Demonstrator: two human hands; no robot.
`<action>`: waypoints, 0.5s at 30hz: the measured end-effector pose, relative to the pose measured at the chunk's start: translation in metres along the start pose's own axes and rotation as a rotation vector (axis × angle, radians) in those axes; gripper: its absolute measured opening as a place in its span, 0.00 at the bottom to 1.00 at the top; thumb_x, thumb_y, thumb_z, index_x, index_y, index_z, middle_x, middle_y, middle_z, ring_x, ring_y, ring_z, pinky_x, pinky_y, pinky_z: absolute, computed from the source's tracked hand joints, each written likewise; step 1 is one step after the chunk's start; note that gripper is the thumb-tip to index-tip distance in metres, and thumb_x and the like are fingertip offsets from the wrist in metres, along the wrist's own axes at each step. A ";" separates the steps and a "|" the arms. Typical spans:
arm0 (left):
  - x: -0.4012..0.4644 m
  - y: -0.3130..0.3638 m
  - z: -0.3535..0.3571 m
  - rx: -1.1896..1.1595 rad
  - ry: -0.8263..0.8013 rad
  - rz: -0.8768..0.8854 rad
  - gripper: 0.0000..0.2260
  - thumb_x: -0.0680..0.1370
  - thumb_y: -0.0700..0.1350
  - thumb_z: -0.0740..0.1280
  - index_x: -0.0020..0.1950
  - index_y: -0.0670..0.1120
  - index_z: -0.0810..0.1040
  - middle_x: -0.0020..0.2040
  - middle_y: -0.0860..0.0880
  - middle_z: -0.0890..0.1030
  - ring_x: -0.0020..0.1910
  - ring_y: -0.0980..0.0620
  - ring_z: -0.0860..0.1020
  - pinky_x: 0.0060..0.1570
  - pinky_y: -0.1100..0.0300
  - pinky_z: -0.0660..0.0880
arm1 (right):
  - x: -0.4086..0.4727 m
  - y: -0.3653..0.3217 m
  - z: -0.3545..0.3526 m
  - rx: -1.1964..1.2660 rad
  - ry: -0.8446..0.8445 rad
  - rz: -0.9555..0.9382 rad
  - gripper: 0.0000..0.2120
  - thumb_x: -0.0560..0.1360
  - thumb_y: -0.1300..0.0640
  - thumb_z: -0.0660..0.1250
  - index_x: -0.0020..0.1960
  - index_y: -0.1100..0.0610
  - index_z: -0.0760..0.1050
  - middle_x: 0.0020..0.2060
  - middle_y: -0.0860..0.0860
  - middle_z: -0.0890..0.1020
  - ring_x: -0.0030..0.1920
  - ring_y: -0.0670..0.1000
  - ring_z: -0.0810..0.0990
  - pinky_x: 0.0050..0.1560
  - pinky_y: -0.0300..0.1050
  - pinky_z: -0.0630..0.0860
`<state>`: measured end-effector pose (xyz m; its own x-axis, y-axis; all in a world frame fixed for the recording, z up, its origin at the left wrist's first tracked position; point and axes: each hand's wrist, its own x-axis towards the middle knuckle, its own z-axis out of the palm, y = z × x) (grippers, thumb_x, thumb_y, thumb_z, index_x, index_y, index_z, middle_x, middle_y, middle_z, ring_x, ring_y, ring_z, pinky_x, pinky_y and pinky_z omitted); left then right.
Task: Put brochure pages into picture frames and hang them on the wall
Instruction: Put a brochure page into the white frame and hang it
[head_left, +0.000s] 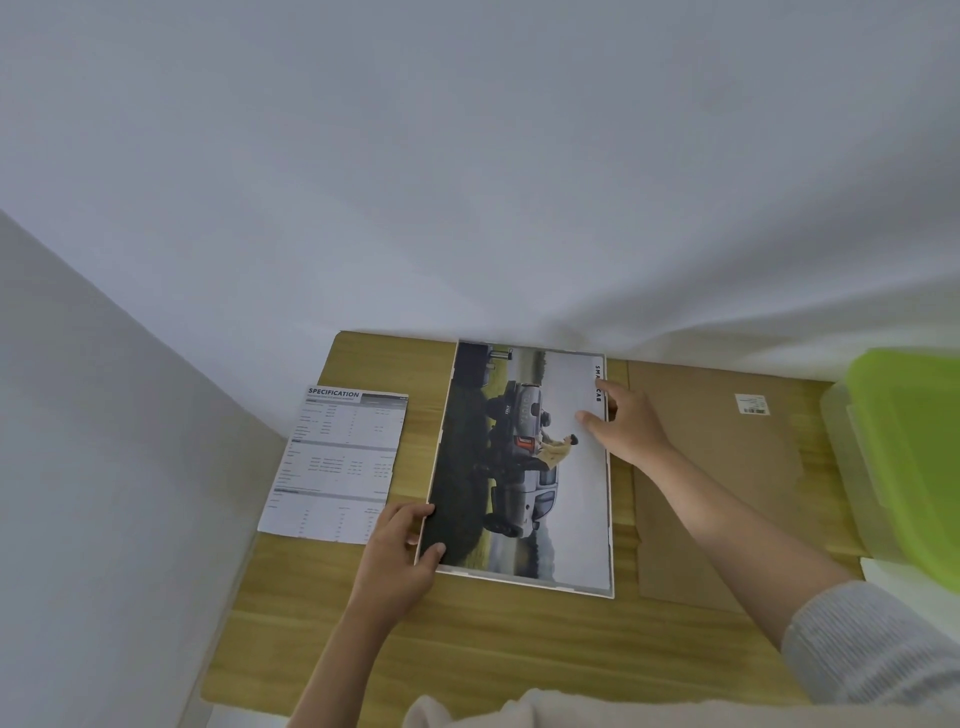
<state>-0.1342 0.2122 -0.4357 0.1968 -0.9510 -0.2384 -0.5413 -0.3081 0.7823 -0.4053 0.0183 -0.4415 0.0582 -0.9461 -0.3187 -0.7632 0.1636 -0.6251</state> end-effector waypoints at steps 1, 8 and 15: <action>-0.001 0.000 0.001 0.012 0.020 -0.001 0.18 0.72 0.40 0.71 0.60 0.49 0.73 0.54 0.54 0.73 0.50 0.58 0.74 0.51 0.62 0.76 | -0.003 -0.002 -0.001 0.005 0.002 0.000 0.30 0.74 0.46 0.67 0.73 0.50 0.63 0.71 0.55 0.65 0.70 0.58 0.65 0.67 0.52 0.64; -0.012 0.017 0.016 0.093 0.154 -0.032 0.16 0.74 0.43 0.68 0.62 0.46 0.73 0.54 0.50 0.72 0.54 0.52 0.73 0.54 0.60 0.71 | -0.038 0.009 -0.018 0.047 0.119 -0.030 0.25 0.76 0.47 0.65 0.70 0.54 0.67 0.65 0.55 0.72 0.60 0.51 0.75 0.56 0.41 0.67; -0.025 0.070 0.058 0.065 0.097 0.099 0.13 0.74 0.40 0.67 0.58 0.46 0.75 0.53 0.50 0.72 0.51 0.53 0.73 0.53 0.62 0.72 | -0.088 0.071 -0.052 0.086 0.246 0.076 0.21 0.76 0.48 0.65 0.66 0.56 0.71 0.62 0.54 0.74 0.55 0.50 0.78 0.53 0.41 0.71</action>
<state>-0.2247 0.2124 -0.4084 0.2161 -0.9709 -0.1033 -0.6129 -0.2172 0.7598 -0.4982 0.0991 -0.4207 -0.1627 -0.9680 -0.1910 -0.7017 0.2496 -0.6673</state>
